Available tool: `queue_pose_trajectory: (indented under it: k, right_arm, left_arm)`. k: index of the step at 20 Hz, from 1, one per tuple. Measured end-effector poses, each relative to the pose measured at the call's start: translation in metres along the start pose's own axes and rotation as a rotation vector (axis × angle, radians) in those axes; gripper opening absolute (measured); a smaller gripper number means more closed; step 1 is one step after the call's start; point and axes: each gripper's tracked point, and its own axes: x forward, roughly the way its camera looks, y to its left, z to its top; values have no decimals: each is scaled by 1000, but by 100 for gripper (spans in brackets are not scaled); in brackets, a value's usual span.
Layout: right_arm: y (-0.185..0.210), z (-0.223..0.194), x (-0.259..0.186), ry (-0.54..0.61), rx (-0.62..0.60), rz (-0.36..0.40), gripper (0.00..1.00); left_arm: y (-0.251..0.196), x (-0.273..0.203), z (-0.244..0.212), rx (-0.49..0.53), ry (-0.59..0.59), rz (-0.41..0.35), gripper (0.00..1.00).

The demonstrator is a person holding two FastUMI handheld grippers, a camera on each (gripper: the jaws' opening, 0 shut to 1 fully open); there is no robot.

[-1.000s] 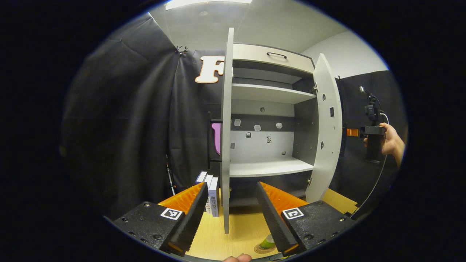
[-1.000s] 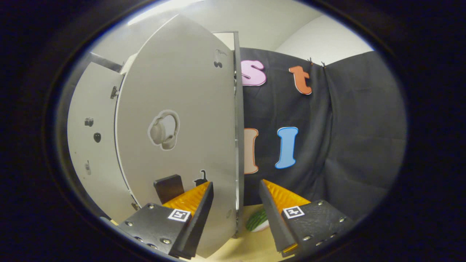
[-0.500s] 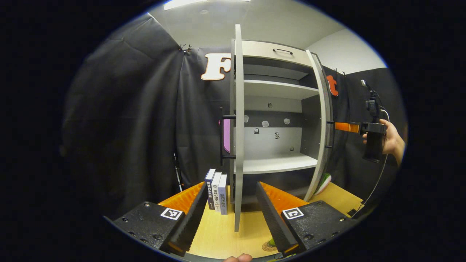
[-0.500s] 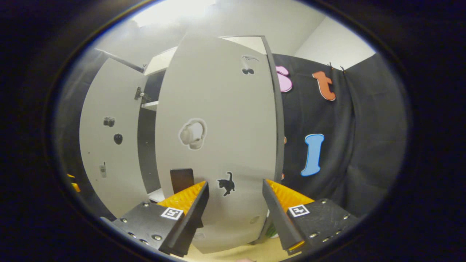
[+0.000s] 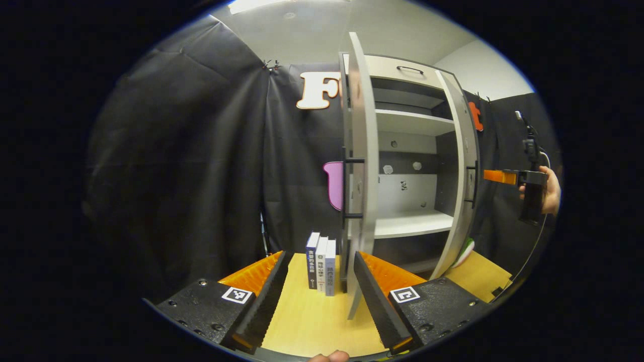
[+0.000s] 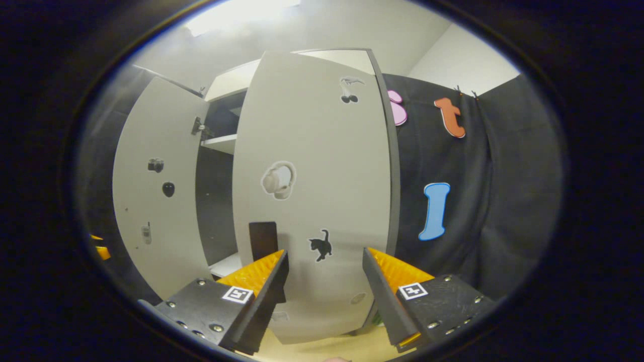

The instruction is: Grasp the bottle in the cabinet with the left hand and place it on the coaster, then close the right door with the right hand and the left door with the left hand.

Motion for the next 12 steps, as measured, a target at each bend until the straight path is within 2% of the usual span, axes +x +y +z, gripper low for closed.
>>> queue_pose_trajectory:
  k: [1,2,3,4,5,7,8,12]
  right_arm:
    - [4,2,-3,-4,7,15,90]
    - [3,1,-6,-10,13,26,85]
    - [4,2,-10,-16,16,30,90]
    - [6,2,-17,-27,14,31,90]
    - [6,3,-22,-35,10,40,85]
    - [3,1,-31,-39,0,51,85]
    - [-1,1,-36,-45,-8,49,90]
    - [-17,-1,-52,-69,-39,46,89]
  left_arm:
    - [9,1,-1,6,8,13,85]
    - [18,6,1,5,9,24,85]
    - [24,11,3,-1,11,32,84]
    - [31,16,7,-10,8,39,85]
    - [36,22,10,-20,5,46,84]
    - [49,36,13,-30,11,53,85]
    - [56,43,16,-33,11,56,85]
    - [68,74,22,-43,37,46,86]
